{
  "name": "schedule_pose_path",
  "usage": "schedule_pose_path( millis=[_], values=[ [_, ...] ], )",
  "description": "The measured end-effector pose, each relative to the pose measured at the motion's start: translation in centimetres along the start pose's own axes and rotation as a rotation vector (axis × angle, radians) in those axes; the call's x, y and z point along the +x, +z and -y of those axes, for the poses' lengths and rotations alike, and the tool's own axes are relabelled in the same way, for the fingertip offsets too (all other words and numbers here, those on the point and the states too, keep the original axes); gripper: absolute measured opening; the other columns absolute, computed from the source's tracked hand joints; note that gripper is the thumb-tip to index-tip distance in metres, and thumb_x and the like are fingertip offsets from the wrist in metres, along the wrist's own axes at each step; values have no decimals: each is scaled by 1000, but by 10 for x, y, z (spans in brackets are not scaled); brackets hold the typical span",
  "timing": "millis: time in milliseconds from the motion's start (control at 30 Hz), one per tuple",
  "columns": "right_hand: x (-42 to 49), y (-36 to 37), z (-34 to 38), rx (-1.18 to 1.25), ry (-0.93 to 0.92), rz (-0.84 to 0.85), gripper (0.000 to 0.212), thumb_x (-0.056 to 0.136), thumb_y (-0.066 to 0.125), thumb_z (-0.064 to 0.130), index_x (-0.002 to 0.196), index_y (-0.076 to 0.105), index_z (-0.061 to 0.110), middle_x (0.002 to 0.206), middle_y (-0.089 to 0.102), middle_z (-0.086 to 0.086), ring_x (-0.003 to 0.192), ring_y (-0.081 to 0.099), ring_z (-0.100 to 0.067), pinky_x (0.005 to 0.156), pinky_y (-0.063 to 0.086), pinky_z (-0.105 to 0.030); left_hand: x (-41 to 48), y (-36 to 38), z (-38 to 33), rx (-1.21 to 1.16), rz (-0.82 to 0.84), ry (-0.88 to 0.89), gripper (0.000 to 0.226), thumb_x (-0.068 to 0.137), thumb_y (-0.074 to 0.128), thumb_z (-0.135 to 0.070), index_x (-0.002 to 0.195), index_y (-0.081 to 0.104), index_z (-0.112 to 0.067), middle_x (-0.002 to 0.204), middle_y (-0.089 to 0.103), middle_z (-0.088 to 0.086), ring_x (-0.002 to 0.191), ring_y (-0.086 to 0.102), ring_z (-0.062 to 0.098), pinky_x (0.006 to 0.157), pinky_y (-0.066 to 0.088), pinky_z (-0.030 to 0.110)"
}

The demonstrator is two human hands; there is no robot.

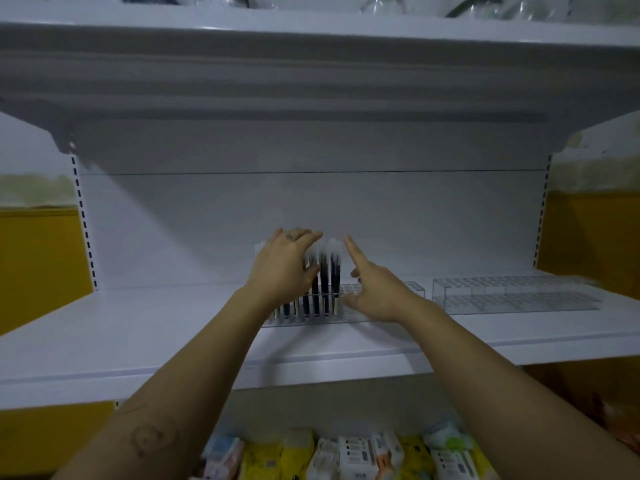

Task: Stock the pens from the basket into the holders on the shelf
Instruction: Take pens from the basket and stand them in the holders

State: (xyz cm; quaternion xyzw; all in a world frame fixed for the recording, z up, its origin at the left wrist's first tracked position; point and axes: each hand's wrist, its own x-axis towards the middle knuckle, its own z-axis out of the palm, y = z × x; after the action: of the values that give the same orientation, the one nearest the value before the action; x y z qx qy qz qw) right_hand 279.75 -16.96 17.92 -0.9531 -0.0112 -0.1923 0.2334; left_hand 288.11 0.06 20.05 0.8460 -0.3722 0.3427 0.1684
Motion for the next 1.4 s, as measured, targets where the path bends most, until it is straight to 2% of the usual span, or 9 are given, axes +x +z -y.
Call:
schedule_pose_path(
  millis=[133,267,400,567,667,733,933,1267,1400],
  values=[
    [-15,-13,0,-76,-14,-59,106,86,69,32,149,-16,42,148,39,-10,125,47,-27,100,44,-38,-17,-10,-9,15,-27,21,59,89,63,-31,143,42,-24,147,44,1,137,36,20,119,9,35],
    [-43,-15,-3,-110,-7,-82,89,89,65,35,154,5,34,152,34,-2,135,39,-22,108,38,-38,-46,-9,-34,-40,-38,41,57,89,62,-31,142,43,-23,146,45,-1,136,38,18,120,12,35],
    [-84,-6,-8,-124,-31,-114,71,90,63,36,151,25,29,152,35,4,137,36,-17,109,31,-30,-82,2,-62,-125,-16,67,55,90,60,-32,142,44,-22,144,47,-2,134,39,17,119,15,33],
    [-143,9,-16,-115,-4,-172,67,90,64,33,148,31,30,148,37,5,132,40,-17,106,37,-33,-126,18,-95,-193,37,102,55,90,61,-33,141,45,-19,143,48,0,132,41,19,117,21,34],
    [-180,21,-26,-107,24,-168,66,90,65,28,148,32,27,145,36,2,133,35,-16,107,29,-26,-157,29,-116,-202,74,122,55,90,61,-35,140,46,-19,140,50,0,130,43,19,116,23,33],
    [-205,32,-36,-119,58,-158,65,90,65,28,147,34,24,144,37,0,133,34,-16,106,24,-22,-179,38,-128,-209,113,132,53,90,60,-35,138,48,-19,134,55,1,124,48,22,109,32,34],
    [-280,86,-86,-161,290,17,62,91,61,40,146,35,25,144,37,-1,130,39,-23,105,37,-37,-250,87,-161,-256,366,55,53,92,55,-41,140,44,-23,139,51,-2,124,47,21,101,37,34],
    [-349,181,-173,-62,574,372,60,90,65,33,143,42,18,138,43,-12,125,45,-29,99,43,-35,-332,197,-187,-322,830,-35,59,90,59,-42,142,43,-18,143,47,6,128,44,26,101,39,35],
    [-371,220,-209,24,637,516,49,92,64,26,136,49,11,138,48,-11,122,50,-29,99,44,-38,-364,242,-197,-382,1042,-117,58,89,61,-40,140,45,-17,142,47,5,128,47,26,101,42,36]
  ],
)
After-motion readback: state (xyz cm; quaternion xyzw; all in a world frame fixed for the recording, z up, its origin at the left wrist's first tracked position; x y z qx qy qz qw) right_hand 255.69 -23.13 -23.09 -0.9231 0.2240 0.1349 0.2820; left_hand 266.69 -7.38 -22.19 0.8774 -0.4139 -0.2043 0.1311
